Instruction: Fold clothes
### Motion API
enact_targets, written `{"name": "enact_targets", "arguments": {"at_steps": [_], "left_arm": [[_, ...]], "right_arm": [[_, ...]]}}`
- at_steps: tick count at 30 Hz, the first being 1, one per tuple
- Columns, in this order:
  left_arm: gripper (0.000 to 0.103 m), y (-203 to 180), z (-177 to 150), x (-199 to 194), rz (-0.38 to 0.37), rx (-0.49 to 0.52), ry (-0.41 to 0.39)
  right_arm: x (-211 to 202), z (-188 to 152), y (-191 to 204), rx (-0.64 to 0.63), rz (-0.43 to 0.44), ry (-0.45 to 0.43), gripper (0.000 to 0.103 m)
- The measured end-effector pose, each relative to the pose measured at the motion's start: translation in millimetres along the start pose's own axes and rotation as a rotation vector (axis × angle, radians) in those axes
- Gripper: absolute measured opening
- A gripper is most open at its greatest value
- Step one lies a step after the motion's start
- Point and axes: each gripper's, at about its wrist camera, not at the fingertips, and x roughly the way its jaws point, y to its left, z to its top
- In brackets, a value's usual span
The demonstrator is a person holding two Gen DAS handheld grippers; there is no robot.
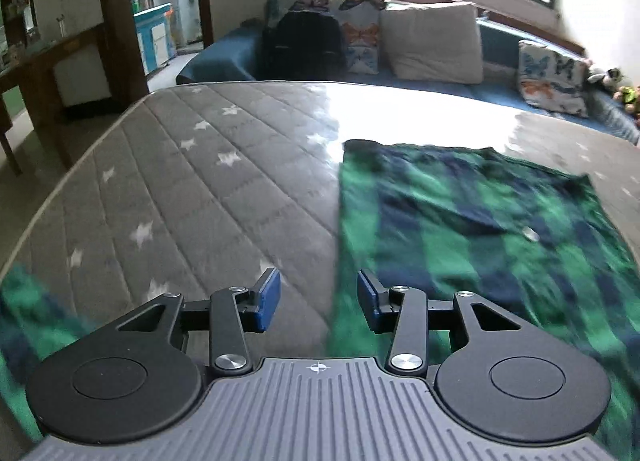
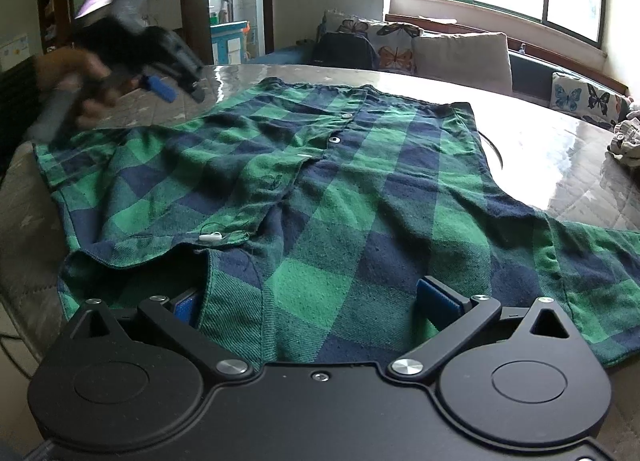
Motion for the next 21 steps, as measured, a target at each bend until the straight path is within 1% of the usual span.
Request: {"name": "enact_targets", "arguments": {"at_steps": [3, 6, 8, 10, 15, 16, 17, 19, 21], "left_arm": [[0.044, -4, -27, -21, -0.016, 0.017, -0.006], [0.043, -7, -54, -27, 0.050, 0.084, 0.032], [0.044, -2, -66, -38, 0.079, 0.093, 0.014], [0.046, 3, -78, -50, 0.108, 0.102, -0.005], [0.047, 21, -95, -75, 0.119, 0.029, -0.016], [0.047, 22, -99, -79, 0.126, 0.034, -0.019], [0.047, 22, -102, -82, 0.118, 0.041, -0.020], [0.047, 22, -111, -83, 0.110, 0.039, -0.002], [0.048, 23, -114, -89, 0.133, 0.040, -0.005]], "right_arm": [[-1, -1, 1, -0.004, 0.000, -0.003, 0.103], [-2, -2, 1, -0.003, 0.003, -0.006, 0.103], [-3, -3, 1, -0.005, 0.004, -0.008, 0.103], [-3, -3, 1, -0.007, 0.006, -0.009, 0.103], [-3, -3, 0, -0.008, 0.010, -0.013, 0.103], [-3, -3, 0, -0.008, 0.009, -0.014, 0.103], [-3, -3, 0, -0.008, 0.009, -0.015, 0.103], [-2, -4, 0, -0.008, 0.008, -0.016, 0.103], [-2, -4, -1, -0.009, 0.008, -0.018, 0.103]]}}
